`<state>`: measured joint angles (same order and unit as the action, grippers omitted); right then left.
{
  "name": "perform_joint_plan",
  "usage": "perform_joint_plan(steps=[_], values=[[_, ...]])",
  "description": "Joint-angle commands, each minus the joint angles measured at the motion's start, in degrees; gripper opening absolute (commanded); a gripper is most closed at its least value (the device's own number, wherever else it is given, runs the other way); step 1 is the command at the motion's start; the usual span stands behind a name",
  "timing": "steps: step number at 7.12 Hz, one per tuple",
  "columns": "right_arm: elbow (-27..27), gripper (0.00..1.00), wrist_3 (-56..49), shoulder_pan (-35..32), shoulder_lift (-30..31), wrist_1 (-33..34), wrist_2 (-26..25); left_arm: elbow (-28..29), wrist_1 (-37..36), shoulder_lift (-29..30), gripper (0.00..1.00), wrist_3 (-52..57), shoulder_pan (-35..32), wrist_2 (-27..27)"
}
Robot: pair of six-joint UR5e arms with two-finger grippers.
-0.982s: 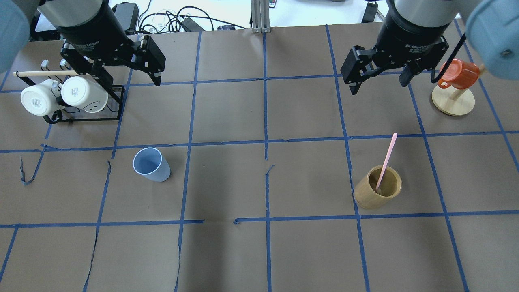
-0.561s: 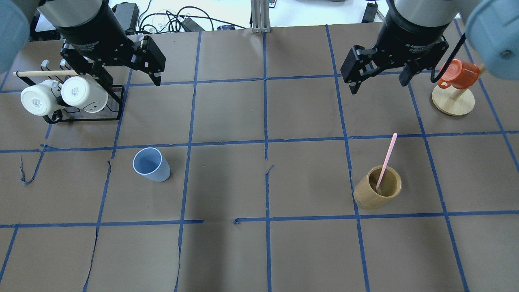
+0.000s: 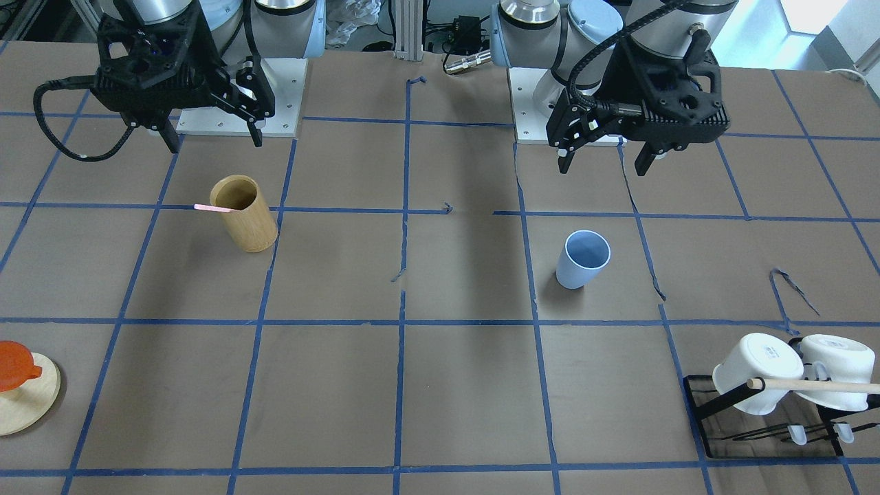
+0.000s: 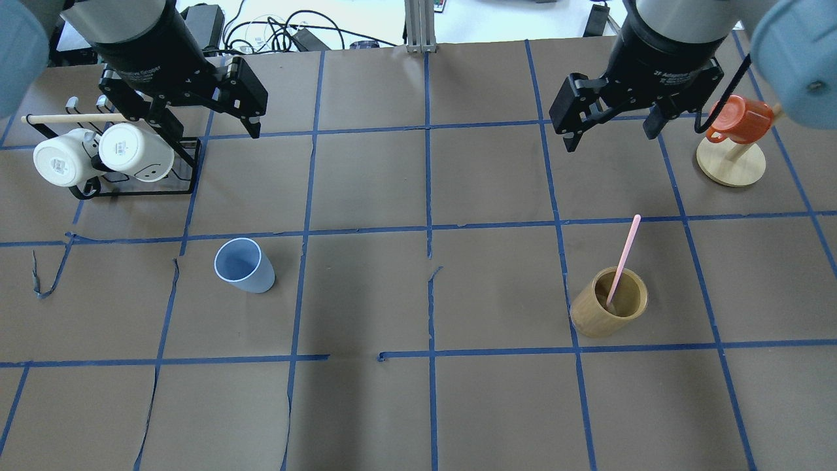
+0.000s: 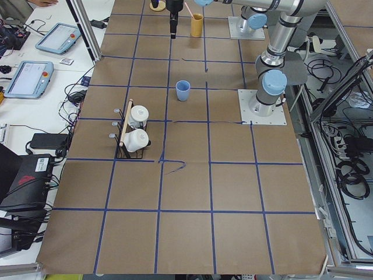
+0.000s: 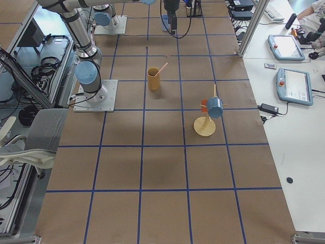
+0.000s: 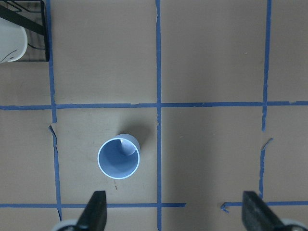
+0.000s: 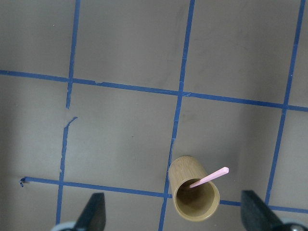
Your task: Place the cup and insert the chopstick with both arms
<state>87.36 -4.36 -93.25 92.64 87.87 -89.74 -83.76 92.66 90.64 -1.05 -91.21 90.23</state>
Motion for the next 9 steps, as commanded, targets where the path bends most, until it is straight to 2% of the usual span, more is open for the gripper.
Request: perform_joint_plan(steps=[1, 3, 4, 6, 8, 9], values=[[0.0, 1.00, 1.6, 0.2, 0.0, 0.7, 0.0, -0.3, -0.1, 0.2, 1.00, -0.3, 0.0, -0.3], [0.3, 1.00, 2.0, 2.2, -0.8, 0.1, 0.2, -3.6, 0.1, 0.4, 1.00, 0.5, 0.4, 0.1], [2.2, 1.00, 1.1, 5.5, -1.8, -0.2, 0.2, -7.6, -1.0, 1.4, 1.00, 0.7, 1.8, -0.1], [4.8, 1.00, 0.7, 11.2, -2.3, -0.3, 0.4, -18.9, -11.1, 1.6, 1.00, 3.2, 4.2, 0.1], [9.1, 1.00, 0.8, 11.8, -3.3, 0.7, 0.2, -30.9, -27.2, 2.4, 1.00, 4.6, 5.0, 0.3], [12.4, 1.00, 0.8, 11.7, -3.2, 4.0, 0.1, -34.5, -31.3, 3.7, 1.00, 4.5, 5.1, 0.3]])
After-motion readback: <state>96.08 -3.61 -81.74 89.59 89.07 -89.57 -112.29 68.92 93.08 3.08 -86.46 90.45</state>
